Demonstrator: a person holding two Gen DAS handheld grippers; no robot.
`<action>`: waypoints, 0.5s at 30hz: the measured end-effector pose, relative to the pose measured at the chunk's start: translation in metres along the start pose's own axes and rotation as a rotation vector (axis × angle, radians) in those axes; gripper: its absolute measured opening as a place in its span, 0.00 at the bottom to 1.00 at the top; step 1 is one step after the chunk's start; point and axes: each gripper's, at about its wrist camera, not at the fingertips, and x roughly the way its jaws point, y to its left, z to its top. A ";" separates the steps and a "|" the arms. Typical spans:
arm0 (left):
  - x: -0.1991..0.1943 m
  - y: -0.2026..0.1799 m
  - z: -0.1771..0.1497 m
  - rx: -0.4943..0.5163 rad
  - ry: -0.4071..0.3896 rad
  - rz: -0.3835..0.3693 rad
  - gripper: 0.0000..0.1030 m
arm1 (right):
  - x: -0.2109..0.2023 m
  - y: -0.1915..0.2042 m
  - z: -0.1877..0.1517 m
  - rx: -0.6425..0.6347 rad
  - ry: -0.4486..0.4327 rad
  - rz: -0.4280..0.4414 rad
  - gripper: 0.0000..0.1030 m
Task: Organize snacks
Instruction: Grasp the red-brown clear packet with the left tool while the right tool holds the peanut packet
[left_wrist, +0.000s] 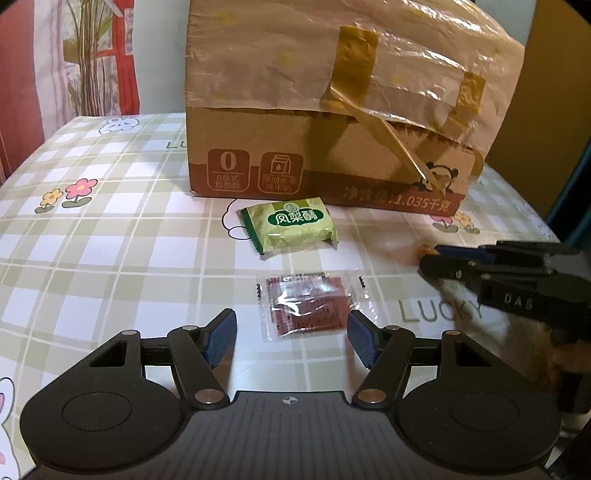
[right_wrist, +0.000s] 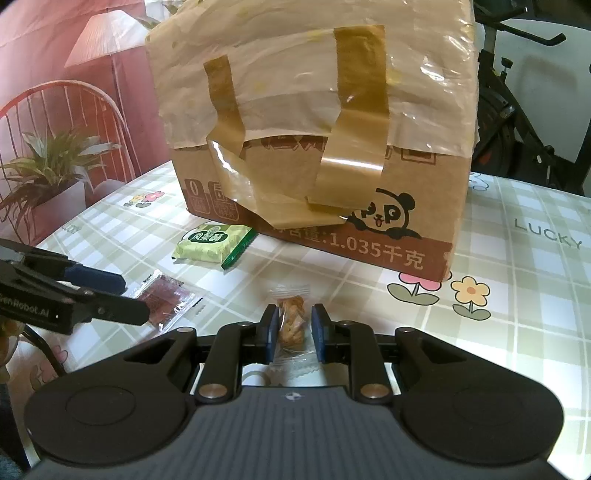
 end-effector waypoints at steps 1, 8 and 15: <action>0.000 -0.001 0.000 0.013 0.000 0.006 0.67 | -0.001 0.000 0.000 0.002 -0.001 0.000 0.20; 0.013 -0.016 0.004 0.204 -0.027 0.041 0.67 | -0.001 -0.001 0.000 0.009 -0.002 0.002 0.20; 0.025 -0.020 0.019 0.317 -0.032 0.016 0.68 | -0.002 -0.001 0.000 0.013 -0.002 0.004 0.20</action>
